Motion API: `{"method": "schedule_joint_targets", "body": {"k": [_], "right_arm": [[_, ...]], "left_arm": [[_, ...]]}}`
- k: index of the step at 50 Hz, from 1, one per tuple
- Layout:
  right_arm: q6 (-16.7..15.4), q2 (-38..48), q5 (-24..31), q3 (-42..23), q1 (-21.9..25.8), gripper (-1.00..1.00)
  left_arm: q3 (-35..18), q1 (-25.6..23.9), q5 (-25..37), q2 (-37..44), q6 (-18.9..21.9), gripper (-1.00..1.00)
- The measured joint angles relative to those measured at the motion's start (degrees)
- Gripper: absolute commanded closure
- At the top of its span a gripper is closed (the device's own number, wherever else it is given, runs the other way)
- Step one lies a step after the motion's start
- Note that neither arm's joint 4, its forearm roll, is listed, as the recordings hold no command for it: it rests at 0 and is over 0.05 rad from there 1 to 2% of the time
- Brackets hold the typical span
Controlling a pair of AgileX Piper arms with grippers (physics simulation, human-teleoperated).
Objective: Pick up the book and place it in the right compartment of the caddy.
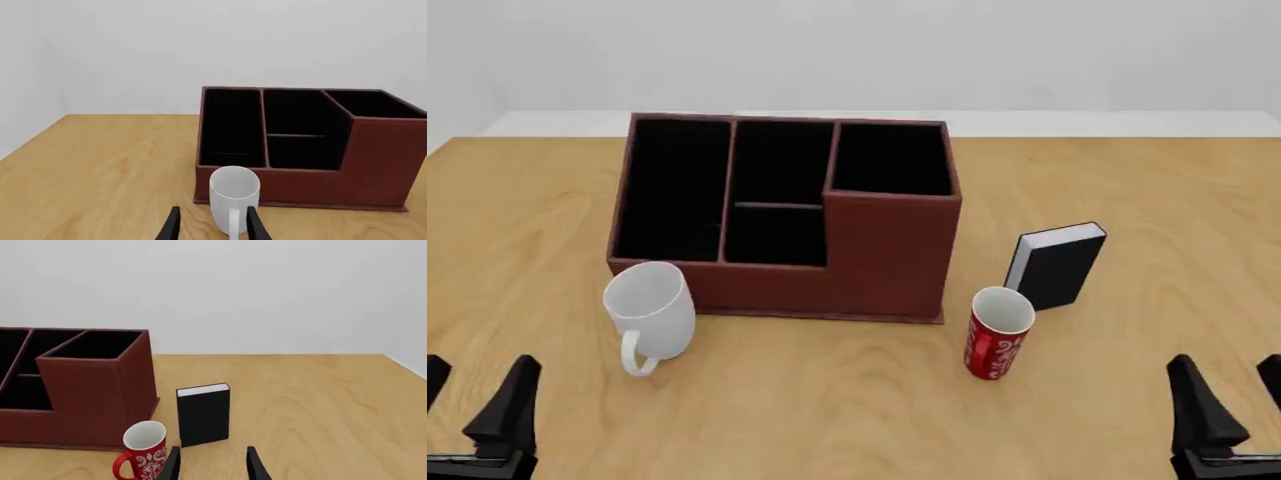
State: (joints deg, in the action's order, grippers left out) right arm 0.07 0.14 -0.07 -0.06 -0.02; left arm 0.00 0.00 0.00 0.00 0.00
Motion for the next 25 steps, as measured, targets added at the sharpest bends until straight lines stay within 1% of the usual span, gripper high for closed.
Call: {"method": "schedule_joint_targets", "body": {"k": [12, 15, 25], "right_arm": [[-0.58, 0.71, 0.18, -0.75, 0.08, -1.0], [-1.72, 1.27, 0.94, -1.78, 0.64, -1.0], [-7.44, 4.85, 4.17, -6.76, 1.61, -1.0]], "left_arm": [[0.0, 0.0, 0.0, 0.0, 0.0, -1.0], [0.0, 0.0, 0.0, 0.0, 0.0, -1.0], [0.0, 0.0, 0.0, 0.0, 0.0, -1.0]]}}
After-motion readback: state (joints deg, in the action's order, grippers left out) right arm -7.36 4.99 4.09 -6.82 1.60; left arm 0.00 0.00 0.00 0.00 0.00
